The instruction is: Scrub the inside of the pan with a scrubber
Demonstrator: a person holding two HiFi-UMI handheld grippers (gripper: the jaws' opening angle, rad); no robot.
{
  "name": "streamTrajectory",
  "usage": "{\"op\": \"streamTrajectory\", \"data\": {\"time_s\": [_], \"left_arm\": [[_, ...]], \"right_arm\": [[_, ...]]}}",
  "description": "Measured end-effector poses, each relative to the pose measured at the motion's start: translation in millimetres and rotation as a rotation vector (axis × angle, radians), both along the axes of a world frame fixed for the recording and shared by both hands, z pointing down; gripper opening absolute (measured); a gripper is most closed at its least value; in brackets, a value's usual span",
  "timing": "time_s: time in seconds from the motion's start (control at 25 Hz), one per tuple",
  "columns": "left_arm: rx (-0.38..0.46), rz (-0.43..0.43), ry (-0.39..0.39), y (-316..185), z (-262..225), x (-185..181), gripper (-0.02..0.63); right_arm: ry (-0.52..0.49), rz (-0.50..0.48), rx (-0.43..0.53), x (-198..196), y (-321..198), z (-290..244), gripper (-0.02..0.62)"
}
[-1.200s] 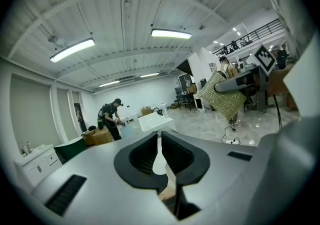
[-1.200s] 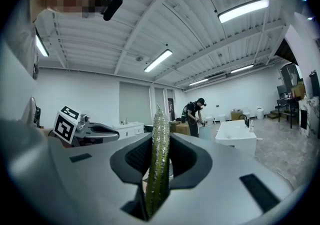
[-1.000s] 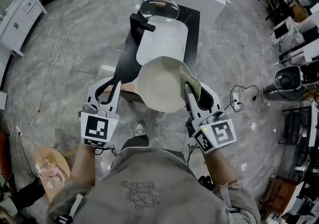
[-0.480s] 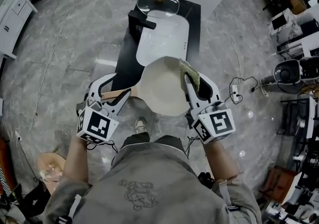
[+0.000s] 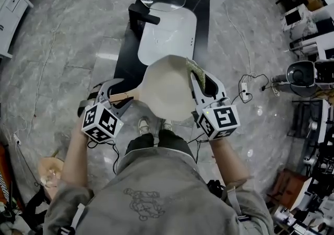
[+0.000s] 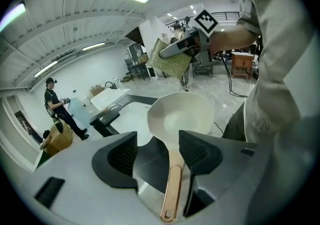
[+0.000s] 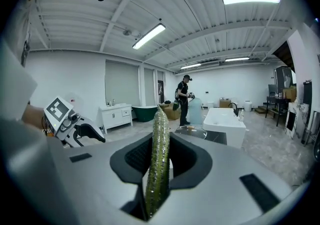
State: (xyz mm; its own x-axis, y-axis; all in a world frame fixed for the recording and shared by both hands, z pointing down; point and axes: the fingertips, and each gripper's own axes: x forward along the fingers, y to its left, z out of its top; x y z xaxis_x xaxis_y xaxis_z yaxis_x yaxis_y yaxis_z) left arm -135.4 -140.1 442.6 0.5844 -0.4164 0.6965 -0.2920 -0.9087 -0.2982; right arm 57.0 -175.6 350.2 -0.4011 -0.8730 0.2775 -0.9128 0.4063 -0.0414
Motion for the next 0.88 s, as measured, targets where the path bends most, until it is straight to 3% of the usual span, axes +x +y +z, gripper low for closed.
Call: {"op": "streamTrajectory", "data": {"time_s": [0.24,0.64,0.88], "left_arm": [[-0.047,0.005,-0.127,-1,40,0,0.255],[-0.206,0.010,-0.237,5,104,-3,0.255],[-0.225,0.018,-0.314,4,134,-6,0.255]], "right_arm": [[0.000,-0.024,-0.062,13,-19,38,0.078],[-0.007,-0.044,-0.133,20,-51,91,0.078],[0.003,-0.038,-0.187,24,-60,130,0.078]]}}
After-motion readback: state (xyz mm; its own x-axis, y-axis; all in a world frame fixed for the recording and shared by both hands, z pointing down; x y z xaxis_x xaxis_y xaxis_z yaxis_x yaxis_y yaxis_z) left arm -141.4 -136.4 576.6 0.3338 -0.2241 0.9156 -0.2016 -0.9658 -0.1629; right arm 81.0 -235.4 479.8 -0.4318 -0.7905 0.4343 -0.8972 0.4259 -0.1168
